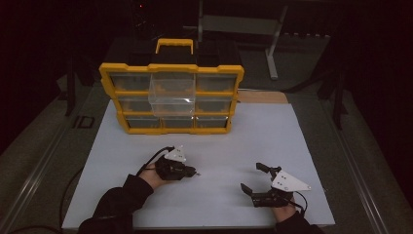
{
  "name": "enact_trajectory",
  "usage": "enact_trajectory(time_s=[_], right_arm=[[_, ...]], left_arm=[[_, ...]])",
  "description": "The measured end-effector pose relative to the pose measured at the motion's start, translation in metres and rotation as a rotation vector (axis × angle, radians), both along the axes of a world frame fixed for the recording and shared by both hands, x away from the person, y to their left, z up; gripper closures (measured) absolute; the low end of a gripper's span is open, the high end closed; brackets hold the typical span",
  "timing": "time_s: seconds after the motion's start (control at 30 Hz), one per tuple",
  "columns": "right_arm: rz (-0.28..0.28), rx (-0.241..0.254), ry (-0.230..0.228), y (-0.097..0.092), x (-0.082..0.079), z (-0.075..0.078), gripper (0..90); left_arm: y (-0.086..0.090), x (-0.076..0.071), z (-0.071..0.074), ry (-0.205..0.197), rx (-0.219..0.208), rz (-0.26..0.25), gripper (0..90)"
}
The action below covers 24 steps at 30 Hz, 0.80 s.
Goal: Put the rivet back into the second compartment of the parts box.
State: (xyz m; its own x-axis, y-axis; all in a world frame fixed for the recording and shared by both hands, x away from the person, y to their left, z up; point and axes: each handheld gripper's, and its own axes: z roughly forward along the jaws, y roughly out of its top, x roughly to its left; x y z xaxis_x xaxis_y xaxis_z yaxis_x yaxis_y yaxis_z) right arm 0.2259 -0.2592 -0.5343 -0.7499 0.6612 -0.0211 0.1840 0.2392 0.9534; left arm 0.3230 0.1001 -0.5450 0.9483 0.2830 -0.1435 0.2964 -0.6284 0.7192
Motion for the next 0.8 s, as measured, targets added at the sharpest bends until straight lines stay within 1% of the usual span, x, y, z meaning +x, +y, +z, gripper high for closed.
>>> enact_trajectory(time_s=[0.07,0.1,0.13,0.17,0.2,0.23,0.27,0.33,0.4,0.47,0.5,0.53,0.6,0.63,0.67,0.7,0.8], right_arm=[[0.000,0.000,0.000,0.000,0.000,0.000,10.5],[0.000,0.000,0.000,0.000,0.000,0.000,10.5],[-0.001,0.000,0.001,0.000,0.000,0.000,10.5],[-0.001,0.000,0.001,0.000,0.000,0.000,10.5],[0.000,0.000,0.002,0.000,0.000,0.000,10.5],[-0.001,0.000,0.003,0.000,0.000,0.000,10.5],[-0.001,0.000,0.003,0.000,0.000,0.000,10.5],[-0.002,-0.001,0.003,0.001,0.000,0.000,10.5],[-0.001,0.000,0.003,0.001,0.000,0.000,10.5],[-0.002,-0.001,0.004,0.001,0.000,0.000,10.5],[-0.003,-0.001,0.004,0.001,0.000,0.000,10.5],[-0.003,-0.001,0.004,0.001,0.000,0.000,10.5],[-0.003,-0.002,0.003,0.001,0.000,0.000,10.5],[-0.003,-0.002,0.003,0.001,0.000,0.000,10.5],[-0.004,-0.003,0.004,0.001,0.000,0.000,10.5],[-0.004,-0.003,0.004,0.001,0.000,0.000,10.5],[-0.002,-0.001,0.004,0.001,0.001,-0.001,10.5]], left_arm=[[0.005,-0.001,0.009,-0.008,-0.016,0.000,81.7],[0.005,-0.001,0.009,-0.008,-0.016,0.000,81.8],[0.009,-0.002,0.015,-0.018,-0.019,-0.001,81.7],[0.009,-0.002,0.015,-0.018,-0.019,-0.001,81.7],[0.010,-0.003,0.019,-0.017,-0.032,0.001,81.7],[0.014,-0.004,0.026,-0.024,-0.038,-0.004,81.7],[0.014,-0.004,0.026,-0.024,-0.038,-0.004,81.7],[0.016,-0.006,0.033,-0.031,-0.045,-0.007,81.7],[0.018,-0.008,0.040,-0.038,-0.042,-0.010,81.7],[0.021,-0.008,0.046,-0.038,-0.052,-0.016,81.7],[0.024,-0.008,0.052,-0.032,-0.073,-0.015,81.7],[0.024,-0.008,0.052,-0.032,-0.073,-0.015,81.7],[0.030,-0.008,0.063,-0.036,-0.096,-0.014,81.8],[0.030,-0.008,0.063,-0.036,-0.096,-0.014,81.8],[0.032,-0.008,0.071,-0.046,-0.107,-0.013,81.8],[0.032,-0.008,0.071,-0.046,-0.107,-0.013,81.8],[0.037,-0.009,0.086,-0.062,-0.111,-0.018,81.8]])
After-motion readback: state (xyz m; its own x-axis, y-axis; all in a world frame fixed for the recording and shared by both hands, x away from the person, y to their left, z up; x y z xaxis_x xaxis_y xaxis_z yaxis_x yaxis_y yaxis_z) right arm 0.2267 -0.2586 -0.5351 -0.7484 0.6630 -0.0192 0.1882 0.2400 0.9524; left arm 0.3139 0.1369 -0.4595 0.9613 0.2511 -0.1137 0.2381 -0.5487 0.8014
